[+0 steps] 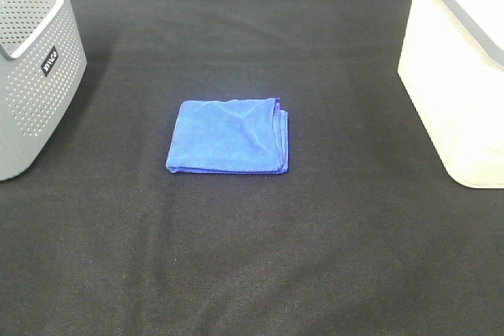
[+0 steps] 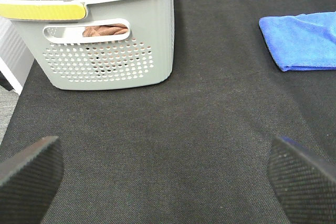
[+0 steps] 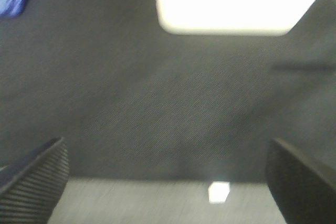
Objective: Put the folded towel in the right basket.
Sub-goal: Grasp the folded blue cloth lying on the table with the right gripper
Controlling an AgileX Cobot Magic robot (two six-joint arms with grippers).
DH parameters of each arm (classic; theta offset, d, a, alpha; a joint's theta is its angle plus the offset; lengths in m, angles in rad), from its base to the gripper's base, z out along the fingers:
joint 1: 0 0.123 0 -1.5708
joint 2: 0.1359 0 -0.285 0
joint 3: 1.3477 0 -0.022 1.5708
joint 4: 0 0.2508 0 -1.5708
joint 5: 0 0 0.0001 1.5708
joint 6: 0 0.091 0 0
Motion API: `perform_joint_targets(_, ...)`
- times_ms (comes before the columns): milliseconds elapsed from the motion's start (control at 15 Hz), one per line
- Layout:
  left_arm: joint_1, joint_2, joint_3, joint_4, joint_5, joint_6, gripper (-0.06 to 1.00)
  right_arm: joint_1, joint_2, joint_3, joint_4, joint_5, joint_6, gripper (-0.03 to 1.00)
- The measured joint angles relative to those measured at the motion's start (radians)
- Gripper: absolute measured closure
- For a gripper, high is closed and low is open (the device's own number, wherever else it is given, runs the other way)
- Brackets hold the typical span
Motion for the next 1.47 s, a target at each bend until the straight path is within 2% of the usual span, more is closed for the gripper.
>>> perform_joint_targets(133, 0.0, 0.0, 0.0, 0.0, 0.0, 0.0, -0.05, 0.0, 0.244, -0.178, 0.083, 0.035, 0.007, -0.01)
perform_joint_targets(200, 0.0, 0.0, 0.0, 0.0, 0.0, 0.0, -0.05, 0.0, 0.244, -0.178, 0.083, 0.035, 0.007, -0.01)
perform_joint_targets(467, 0.0, 0.0, 0.0, 0.0, 0.0, 0.0, -0.05, 0.0, 0.719, -0.559, 0.217, 0.036, 0.017, -0.01)
perform_joint_targets(600, 0.0, 0.0, 0.0, 0.0, 0.0, 0.0, -0.05, 0.0, 0.844, -0.638, 0.272, 0.035, 0.011, -0.01)
perform_joint_targets(867, 0.0, 0.0, 0.0, 0.0, 0.0, 0.0, -0.05, 0.009, 1.035, -0.656, 0.44, 0.011, -0.012, -0.01)
perform_joint_targets(933, 0.0, 0.0, 0.0, 0.0, 0.0, 0.0, -0.05, 0.043, 1.083, -0.656, 0.446, -0.029, -0.011, -0.01)
perform_joint_targets(1200, 0.0, 0.0, 0.0, 0.0, 0.0, 0.0, -0.05, 0.333, 1.338, -0.72, 0.477, -0.251, -0.003, -0.01)
perform_joint_targets(1333, 0.0, 0.0, 0.0, 0.0, 0.0, 0.0, -0.05, 0.392, 1.509, -0.796, 0.508, -0.302, -0.003, -0.01)
perform_joint_targets(1467, 0.0, 0.0, 0.0, 0.0, 0.0, 0.0, -0.05, 0.398, 1.68, -0.865, 0.54, -0.328, -0.015, -0.01)
